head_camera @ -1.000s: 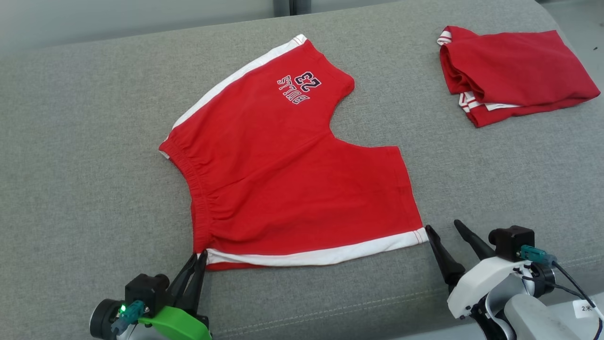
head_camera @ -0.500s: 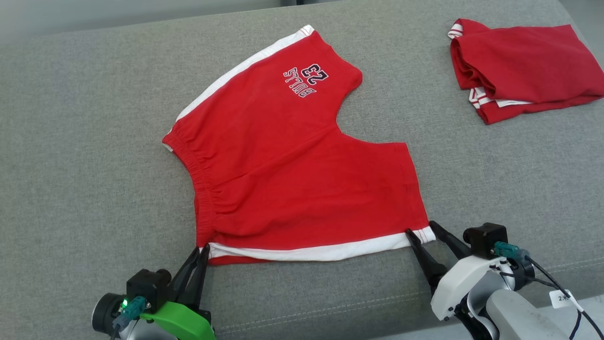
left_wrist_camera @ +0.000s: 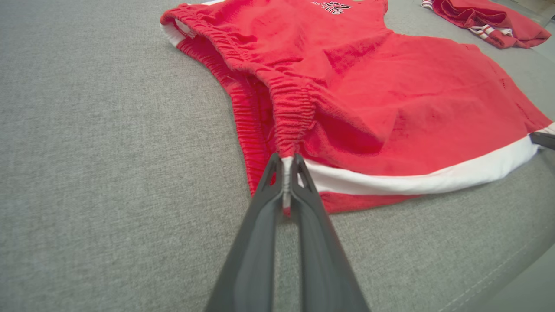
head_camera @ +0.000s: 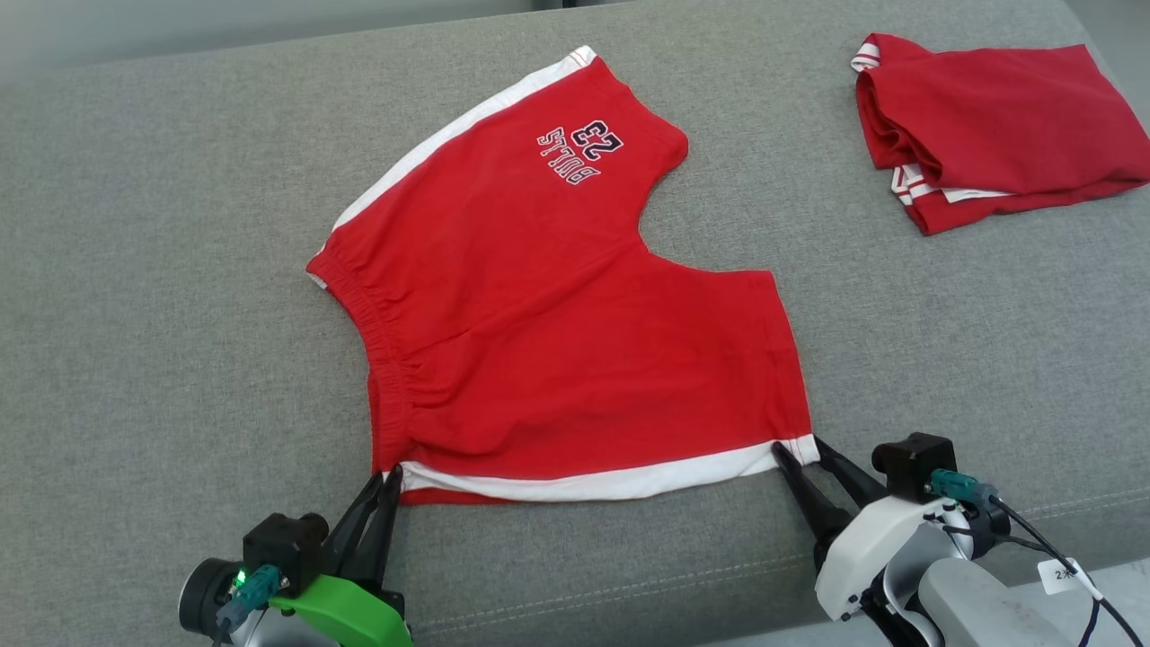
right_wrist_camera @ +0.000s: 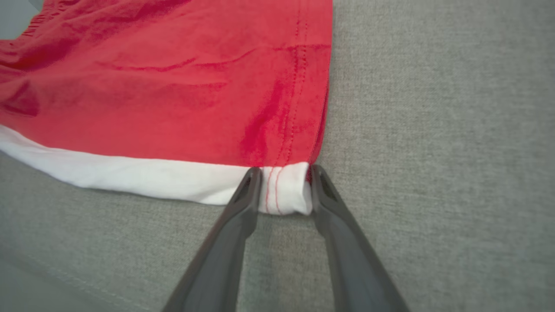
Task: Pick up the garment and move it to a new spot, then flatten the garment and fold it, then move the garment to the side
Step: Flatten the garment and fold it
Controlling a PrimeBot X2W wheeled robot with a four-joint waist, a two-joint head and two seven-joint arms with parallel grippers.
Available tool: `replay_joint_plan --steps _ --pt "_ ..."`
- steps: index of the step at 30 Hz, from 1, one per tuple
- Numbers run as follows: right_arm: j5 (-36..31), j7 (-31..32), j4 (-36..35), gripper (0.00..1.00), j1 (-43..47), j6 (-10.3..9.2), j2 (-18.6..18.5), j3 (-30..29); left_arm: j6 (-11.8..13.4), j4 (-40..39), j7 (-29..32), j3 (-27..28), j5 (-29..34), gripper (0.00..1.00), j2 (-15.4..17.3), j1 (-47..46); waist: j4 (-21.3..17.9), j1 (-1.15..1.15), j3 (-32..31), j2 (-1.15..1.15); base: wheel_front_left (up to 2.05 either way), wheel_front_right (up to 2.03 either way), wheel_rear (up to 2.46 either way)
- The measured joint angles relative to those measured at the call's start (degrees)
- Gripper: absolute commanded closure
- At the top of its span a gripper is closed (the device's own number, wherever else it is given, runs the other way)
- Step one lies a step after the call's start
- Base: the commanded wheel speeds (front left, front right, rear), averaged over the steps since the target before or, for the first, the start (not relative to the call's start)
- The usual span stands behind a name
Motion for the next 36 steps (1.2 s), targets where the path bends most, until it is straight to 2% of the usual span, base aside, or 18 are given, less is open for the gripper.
replay_joint_plan --steps 2,3,4,11,19,27,36 --pt "0.0 -0.01 0.2 0.61 0.0 0.0 0.0 0.23 -0.01 0.07 0.0 0.0 0.0 1.0 -0.01 -0.01 -0.03 0.0 -0.07 0.0 0.0 0.0 0.0" --pt "0.0 -0.01 0.26 0.74 0.0 0.01 0.01 0.37 -0.01 0.1 0.0 0.0 0.0 1.0 -0.01 -0.01 -0.04 0.0 -0.12 0.0 0.0 0.0 0.0" --pt "0.0 -0.02 0.26 1.0 -0.01 0.02 0.01 0.56 -0.02 0.14 0.0 0.0 0.0 1.0 -0.01 -0.01 -0.05 0.0 -0.18 0.0 0.0 0.0 0.0" --pt "1.74 -0.04 -0.26 1.0 -0.03 0.03 0.13 -1.16 -0.02 0.18 -0.13 0.64 -0.01 1.0 -0.16 -0.02 -0.18 0.0 -1.04 0.0 0.0 0.0 0.0" --pt "8.82 -0.27 -4.71 1.0 0.03 0.08 -0.08 -2.54 -0.03 -1.52 -0.49 1.93 -0.68 1.0 -0.52 -0.01 -0.59 0.0 -2.9 0.0 0.0 0.0 0.0" --pt "14.85 -0.27 -9.8 1.0 1.23 0.08 -2.27 -1.94 -0.02 -4.89 -0.52 2.85 -1.46 1.0 -1.13 1.01 -0.36 0.0 -4.77 0.0 0.0 0.0 0.0" --pt "17.88 -0.27 -15.28 1.0 4.49 0.09 -5.73 -1.99 0.96 -11.33 -0.52 4.68 -1.35 1.0 -1.1 4.95 0.06 0.0 -5.57 0.0 0.0 0.0 0.0"
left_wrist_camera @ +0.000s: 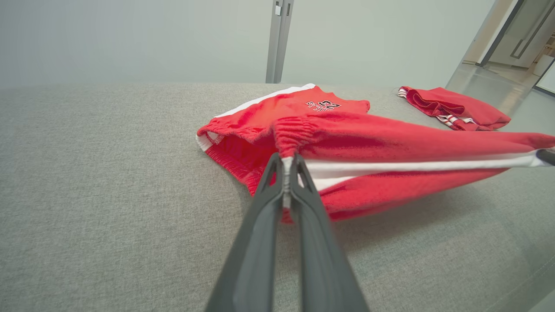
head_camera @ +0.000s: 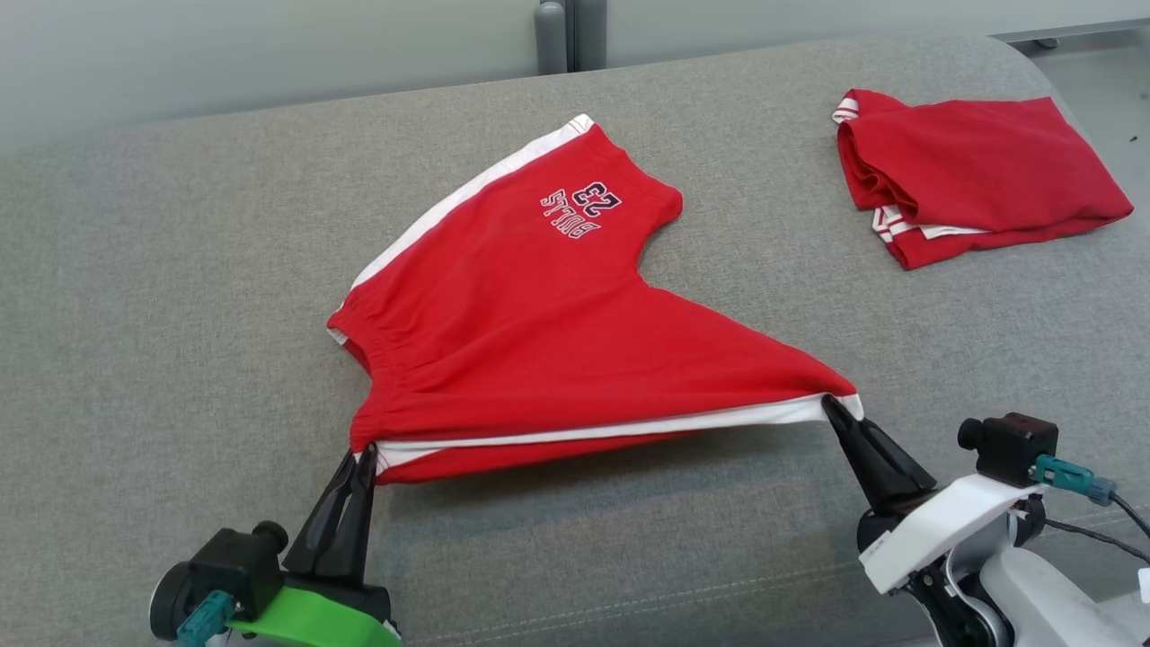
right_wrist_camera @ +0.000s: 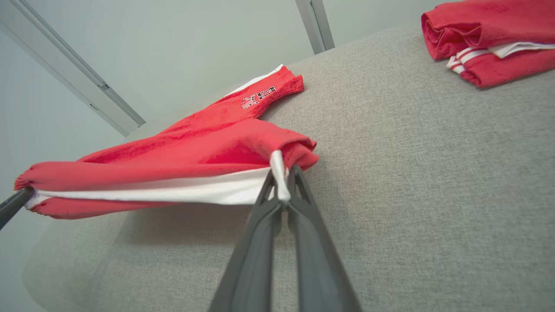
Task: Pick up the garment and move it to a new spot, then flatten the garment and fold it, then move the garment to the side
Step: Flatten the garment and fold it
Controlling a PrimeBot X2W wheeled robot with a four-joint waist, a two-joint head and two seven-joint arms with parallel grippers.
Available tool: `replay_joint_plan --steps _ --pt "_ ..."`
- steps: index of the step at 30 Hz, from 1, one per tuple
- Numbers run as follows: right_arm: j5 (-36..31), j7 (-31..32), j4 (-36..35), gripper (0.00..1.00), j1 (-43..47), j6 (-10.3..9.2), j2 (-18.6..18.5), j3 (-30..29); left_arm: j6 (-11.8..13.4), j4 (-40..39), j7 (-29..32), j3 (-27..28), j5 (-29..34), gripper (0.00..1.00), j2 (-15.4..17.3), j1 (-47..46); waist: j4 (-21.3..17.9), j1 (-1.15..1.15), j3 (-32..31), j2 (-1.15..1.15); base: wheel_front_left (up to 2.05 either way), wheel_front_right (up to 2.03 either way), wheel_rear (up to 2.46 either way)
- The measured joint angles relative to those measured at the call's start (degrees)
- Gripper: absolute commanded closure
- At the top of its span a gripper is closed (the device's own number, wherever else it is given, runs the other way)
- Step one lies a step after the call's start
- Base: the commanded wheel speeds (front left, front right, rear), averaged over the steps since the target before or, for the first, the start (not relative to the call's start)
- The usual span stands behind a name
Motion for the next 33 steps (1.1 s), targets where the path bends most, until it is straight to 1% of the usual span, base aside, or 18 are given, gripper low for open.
replay_joint_plan --steps 7,10,14,19,22,28,30,33 --pt "0.59 0.11 -5.44 1.0 3.03 0.37 -3.82 -0.66 0.55 -5.81 0.0 0.65 0.79 1.0 0.47 3.86 -0.1 0.0 -0.11 0.0 0.0 0.0 0.0" --pt "0.86 1.08 -8.02 1.0 4.47 0.38 -5.23 -0.53 1.32 -8.23 0.0 0.96 1.11 1.0 1.1 5.72 -0.29 0.0 0.03 0.0 0.0 0.0 0.0" --pt "1.24 2.09 -11.45 1.0 6.17 0.4 -6.8 -0.36 1.94 -10.81 0.0 1.42 1.36 1.0 1.48 7.39 -0.57 0.0 0.24 0.0 0.0 0.0 0.0" --pt "2.26 2.93 -15.21 1.0 6.77 0.38 -8.34 -0.57 2.11 -12.59 0.0 1.75 1.36 1.0 1.97 8.56 -0.76 0.0 0.32 0.0 0.0 0.0 0.0" --pt "2.02 4.19 -15.34 1.0 6.52 0.38 -9.56 -0.75 2.1 -12.38 0.16 0.91 1.27 1.0 1.9 8.66 -0.81 0.0 0.38 0.0 0.0 0.0 0.0" --pt "2.92 8.12 -12.93 1.0 2.58 0.37 -9.82 0.03 1.41 -9.54 2.55 -0.63 0.26 1.0 1.71 7.91 -0.74 0.0 0.81 0.0 0.0 0.0 0.0" --pt "3.47 9.06 -12.2 1.0 1.17 0.37 -9.81 0.11 0.96 -8.9 3.14 -0.91 0.19 1.0 1.69 6.74 -0.6 0.0 0.97 0.0 0.0 0.0 0.0" --pt "4.27 10.22 -11.38 1.0 0.04 0.36 -9.68 0.3 0.92 -8.5 3.23 -0.8 -0.07 1.0 1.57 4.72 -0.22 0.0 1.35 0.0 0.0 0.0 0.0"
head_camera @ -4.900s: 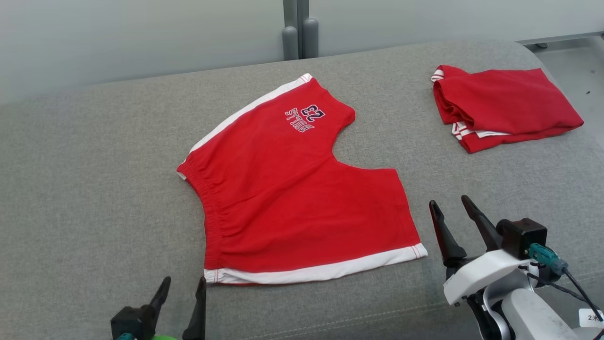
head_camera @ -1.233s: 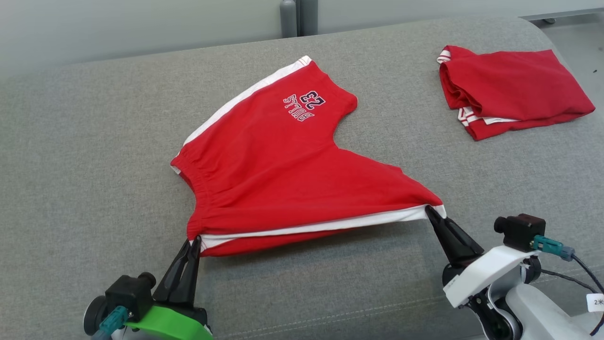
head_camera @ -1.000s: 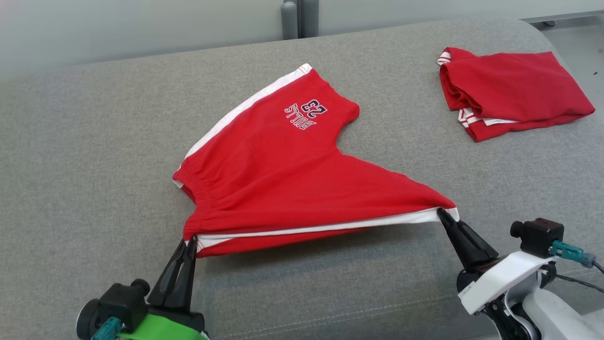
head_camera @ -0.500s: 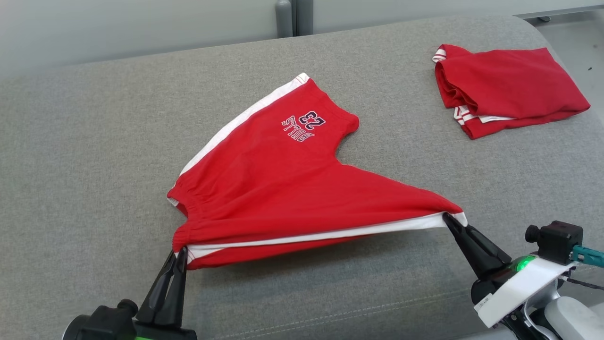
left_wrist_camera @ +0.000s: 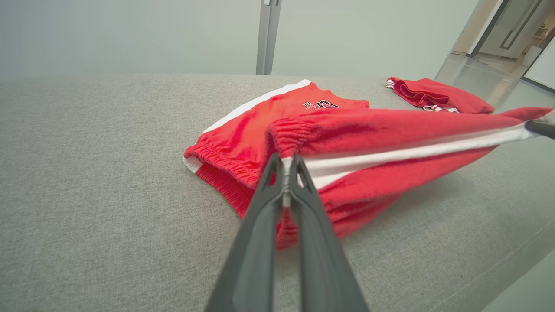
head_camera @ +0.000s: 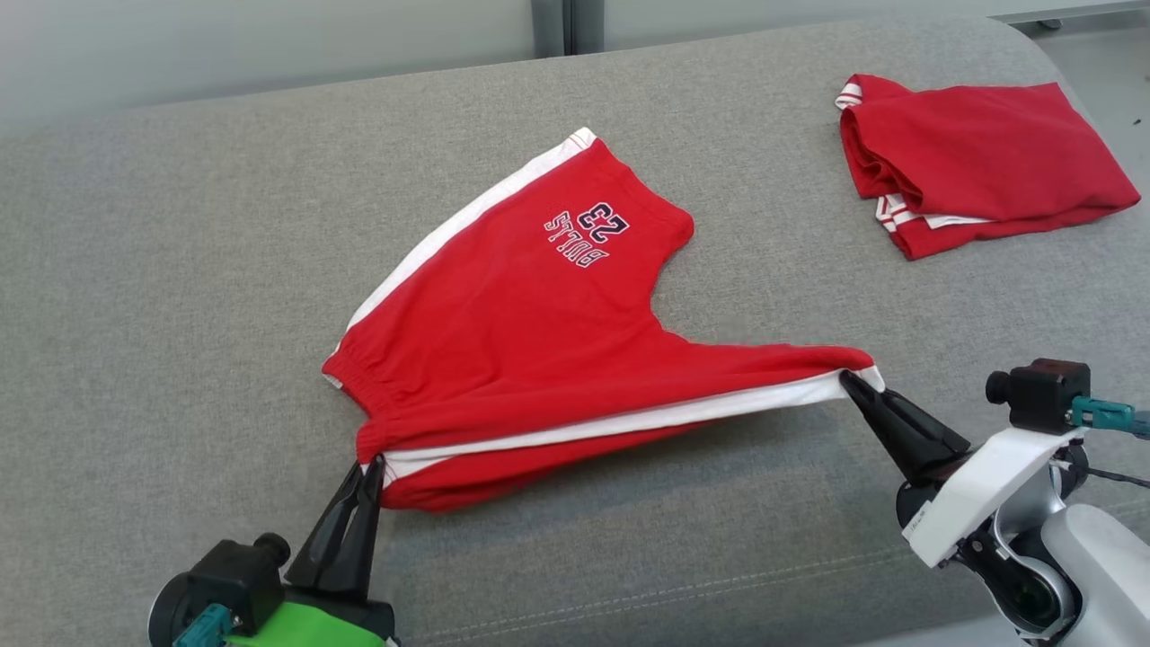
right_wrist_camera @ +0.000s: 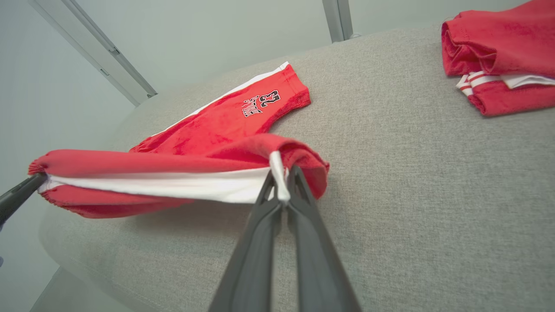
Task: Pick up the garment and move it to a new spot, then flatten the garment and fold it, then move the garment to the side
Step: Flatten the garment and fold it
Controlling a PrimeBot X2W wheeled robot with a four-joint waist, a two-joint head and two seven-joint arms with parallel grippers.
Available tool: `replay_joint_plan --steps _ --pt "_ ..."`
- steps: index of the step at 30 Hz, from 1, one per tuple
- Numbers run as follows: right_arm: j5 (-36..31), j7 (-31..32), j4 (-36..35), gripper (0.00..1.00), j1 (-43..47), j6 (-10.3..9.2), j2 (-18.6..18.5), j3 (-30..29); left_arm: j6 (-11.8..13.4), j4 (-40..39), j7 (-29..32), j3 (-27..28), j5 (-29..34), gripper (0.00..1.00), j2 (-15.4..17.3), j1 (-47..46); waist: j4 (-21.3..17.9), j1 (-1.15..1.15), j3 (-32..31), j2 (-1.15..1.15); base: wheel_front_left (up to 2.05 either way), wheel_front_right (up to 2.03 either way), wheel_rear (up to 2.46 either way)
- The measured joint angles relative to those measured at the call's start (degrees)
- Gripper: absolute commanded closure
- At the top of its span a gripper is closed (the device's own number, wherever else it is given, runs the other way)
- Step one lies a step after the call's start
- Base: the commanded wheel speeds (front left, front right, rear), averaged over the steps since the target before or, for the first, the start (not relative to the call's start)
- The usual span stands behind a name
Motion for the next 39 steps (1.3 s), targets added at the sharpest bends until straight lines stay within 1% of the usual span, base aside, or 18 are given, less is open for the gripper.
replay_joint_plan --steps 7,15,21,22,27,32,34,39 --pt "0.79 3.32 2.01 1.0 -4.98 0.0 0.75 1.21 0.01 2.36 1.57 1.15 -1.9 1.0 -1.21 -3.01 0.46 0.0 1.23 0.0 0.0 0.0 0.0" --pt "0.81 10.38 5.45 1.0 -17.96 -0.01 0.57 2.76 0.18 6.08 4.01 1.18 -3.63 1.0 -2.94 -11.73 1.93 0.0 3.96 0.0 0.0 0.0 0.0" --pt "1.88 16.48 10.15 1.0 -26.64 -0.01 1.01 3.69 0.68 9.59 5.72 0.2 -4.13 1.0 -4.05 -17.55 4.67 0.0 6.16 0.0 0.0 0.0 0.0" --pt "1.97 18.46 11.95 1.0 -29.13 -0.01 0.99 3.97 1.11 11.01 6.76 -0.04 -4.78 1.0 -4.67 -19.57 5.77 0.0 6.91 0.0 0.0 0.0 0.0" --pt "2.18 22.61 15.83 1.0 -35.11 -0.01 1.57 4.98 2.75 14.18 7.72 -0.2 -6.41 1.0 -5.17 -23.95 8.59 0.0 9.04 0.0 0.0 0.0 0.0" --pt "2.05 25.48 19.27 1.0 -40.37 -0.01 1.75 5.42 3.44 16.51 8.45 -1.68 -7.83 1.0 -5.55 -27.93 11.29 0.0 11.5 0.0 0.0 0.0 0.0" --pt "1.74 26.24 20.47 1.0 -42.27 -0.01 1.68 5.63 3.46 17.39 8.46 -2.4 -8.31 1.0 -5.76 -29.5 12.32 0.0 12.54 0.0 0.0 0.0 0.0" --pt "1.03 27.69 23.24 1.0 -46.65 -0.01 1.82 6.53 4.48 19.22 8.37 -3.49 -9.76 1.0 -5.92 -33.07 14.57 0.0 15.15 0.0 0.0 0.0 0.0"
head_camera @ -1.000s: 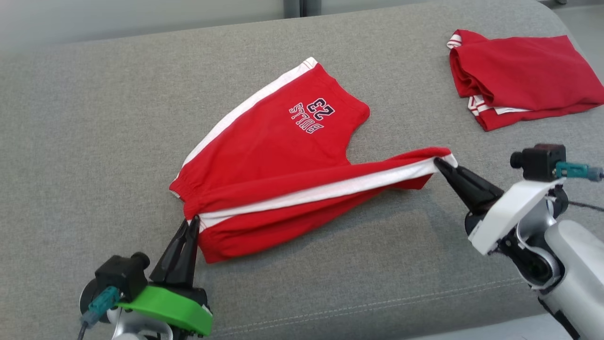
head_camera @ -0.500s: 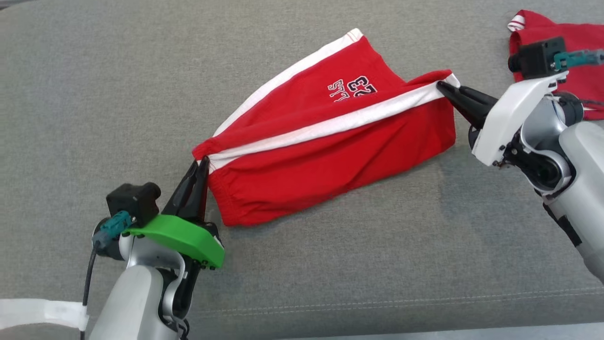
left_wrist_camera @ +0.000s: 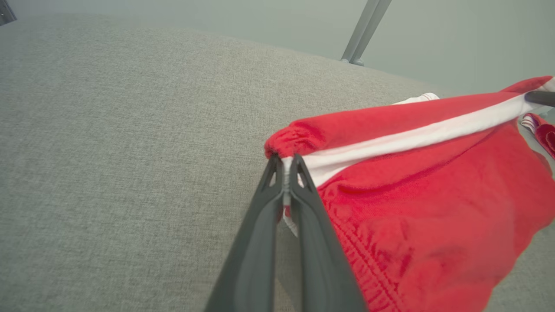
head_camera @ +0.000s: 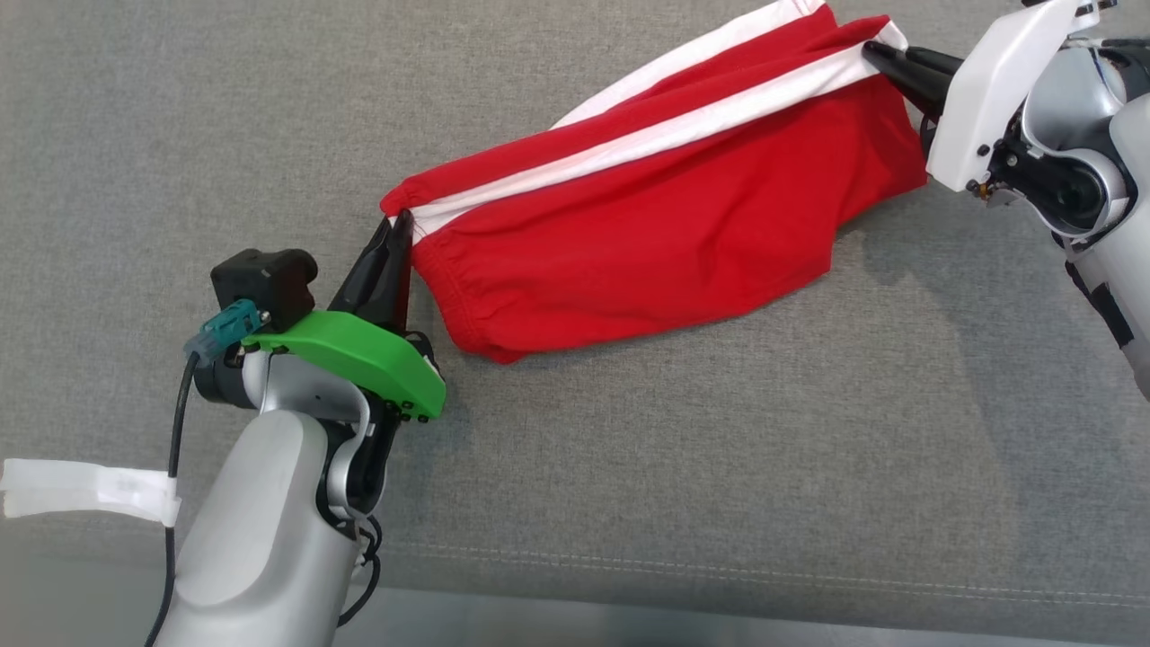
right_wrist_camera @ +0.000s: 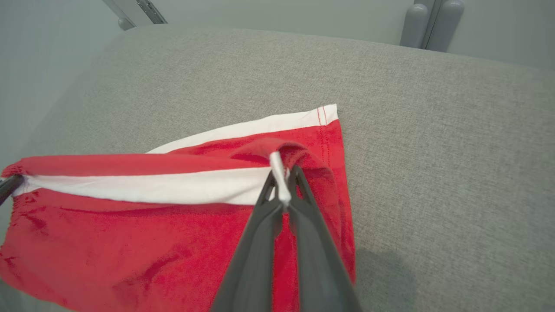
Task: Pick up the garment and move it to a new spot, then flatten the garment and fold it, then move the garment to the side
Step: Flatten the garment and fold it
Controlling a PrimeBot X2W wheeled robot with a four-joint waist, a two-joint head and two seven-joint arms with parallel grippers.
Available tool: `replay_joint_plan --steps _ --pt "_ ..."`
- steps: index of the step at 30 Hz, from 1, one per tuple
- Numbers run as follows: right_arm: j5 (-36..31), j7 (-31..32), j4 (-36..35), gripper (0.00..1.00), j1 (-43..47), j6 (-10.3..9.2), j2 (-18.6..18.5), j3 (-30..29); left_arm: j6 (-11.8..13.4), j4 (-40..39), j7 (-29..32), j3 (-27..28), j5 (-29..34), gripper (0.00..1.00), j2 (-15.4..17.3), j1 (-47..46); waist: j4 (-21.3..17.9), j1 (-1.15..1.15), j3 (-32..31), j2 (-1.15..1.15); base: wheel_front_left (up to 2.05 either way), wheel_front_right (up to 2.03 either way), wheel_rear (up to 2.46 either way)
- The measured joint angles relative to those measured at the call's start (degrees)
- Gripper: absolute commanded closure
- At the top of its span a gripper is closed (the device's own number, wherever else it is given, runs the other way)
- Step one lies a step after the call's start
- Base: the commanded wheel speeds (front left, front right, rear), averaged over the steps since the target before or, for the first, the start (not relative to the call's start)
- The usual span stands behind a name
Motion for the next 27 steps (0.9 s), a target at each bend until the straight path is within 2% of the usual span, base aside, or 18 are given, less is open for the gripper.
replay_joint_plan --steps 8,9,11,12,15,16,17,18,27 --pt "-1.12 0.51 4.12 1.0 -3.28 0.0 0.37 2.0 0.76 1.18 -2.11 -2.92 -4.82 1.0 -0.1 -2.81 2.34 0.0 2.66 0.0 0.0 0.0 0.0" --pt "-1.44 0.41 4.37 0.75 -3.67 0.0 0.51 2.37 1.13 1.42 -2.31 -3.45 -5.01 0.99 -0.1 -3.09 2.54 0.0 2.89 0.0 0.0 0.0 0.0" --pt "-1.69 0.07 4.94 0.47 -4.71 0.0 0.85 2.76 1.25 1.8 -2.46 -4.24 -5.27 0.9 -0.1 -3.54 2.82 0.0 3.24 0.0 0.0 0.0 0.0" --pt "-1.7 -0.2 5.21 0.01 -5.22 0.0 0.97 2.96 1.49 2.0 -2.53 -4.58 -5.61 0.83 -0.1 -3.76 2.91 0.0 3.38 0.0 0.0 0.0 0.0" --pt "-2.19 -0.88 6.0 0.0 -6.47 0.0 1.07 3.63 2.36 2.45 -2.96 -5.42 -6.53 0.68 -0.1 -4.42 3.02 0.0 3.7 0.0 0.0 0.0 0.0" --pt "-2.19 -1.4 6.3 0.0 -6.75 0.0 1.1 3.75 2.48 2.48 -2.98 -5.77 -6.71 0.58 -0.1 -4.59 3.04 0.0 3.79 0.0 0.0 0.0 0.0" --pt "-2.18 -1.86 6.47 0.0 -6.96 0.0 1.1 3.88 2.52 2.48 -3.03 -6.03 -7.09 0.25 -0.1 -4.69 3.04 0.0 3.88 0.0 0.0 0.0 0.0" --pt "-2.18 -2.11 6.69 0.0 -7.19 0.0 1.1 4.1 2.75 2.5 -3.08 -6.26 -7.48 0.0 -0.11 -4.78 3.03 0.0 3.95 0.0 0.0 0.0 0.0" --pt "-2.07 -4.36 8.14 0.0 -9.42 0.0 -0.58 5.9 3.67 2.67 -6.5 -6.02 -6.81 0.0 -0.1 -5.05 2.36 0.0 3.8 0.0 0.0 0.0 0.0"
